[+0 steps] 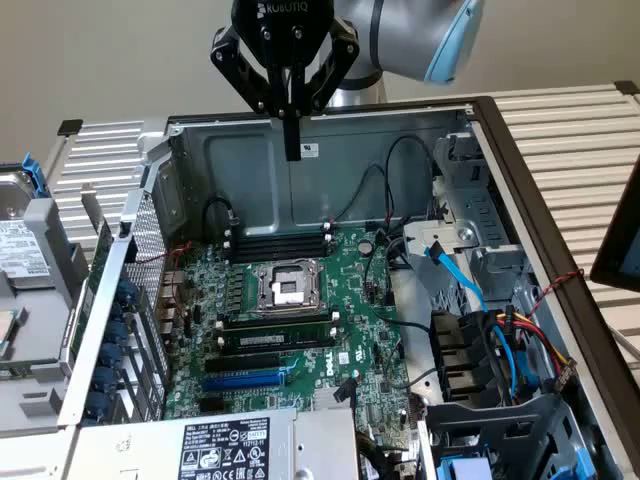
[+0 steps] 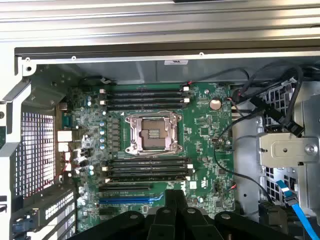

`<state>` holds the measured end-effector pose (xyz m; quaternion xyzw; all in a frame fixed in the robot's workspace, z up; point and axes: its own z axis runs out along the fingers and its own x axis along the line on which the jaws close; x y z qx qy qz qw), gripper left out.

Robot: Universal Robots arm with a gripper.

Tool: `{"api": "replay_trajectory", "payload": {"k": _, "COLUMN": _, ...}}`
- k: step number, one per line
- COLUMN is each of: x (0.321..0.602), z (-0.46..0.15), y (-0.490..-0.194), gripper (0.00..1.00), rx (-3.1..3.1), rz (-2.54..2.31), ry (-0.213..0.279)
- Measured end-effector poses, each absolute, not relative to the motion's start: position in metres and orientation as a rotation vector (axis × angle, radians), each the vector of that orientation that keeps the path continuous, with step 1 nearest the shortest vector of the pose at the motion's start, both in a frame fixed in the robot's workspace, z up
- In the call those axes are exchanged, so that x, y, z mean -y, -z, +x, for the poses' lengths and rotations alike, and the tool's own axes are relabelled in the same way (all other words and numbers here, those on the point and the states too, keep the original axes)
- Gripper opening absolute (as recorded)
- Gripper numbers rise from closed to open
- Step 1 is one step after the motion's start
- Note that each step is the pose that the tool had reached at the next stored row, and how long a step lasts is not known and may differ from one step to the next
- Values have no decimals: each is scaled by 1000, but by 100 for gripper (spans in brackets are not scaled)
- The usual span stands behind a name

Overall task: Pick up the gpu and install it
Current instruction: 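Reach for the gpu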

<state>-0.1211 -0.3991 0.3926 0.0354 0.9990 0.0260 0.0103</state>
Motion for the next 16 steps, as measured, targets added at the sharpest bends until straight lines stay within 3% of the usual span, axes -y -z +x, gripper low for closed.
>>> {"api": "replay_trajectory", "payload": {"k": 16, "x": 399, "z": -126, "y": -393, "gripper": 11, "rx": -3118, "rz": 110, "ry": -81}}
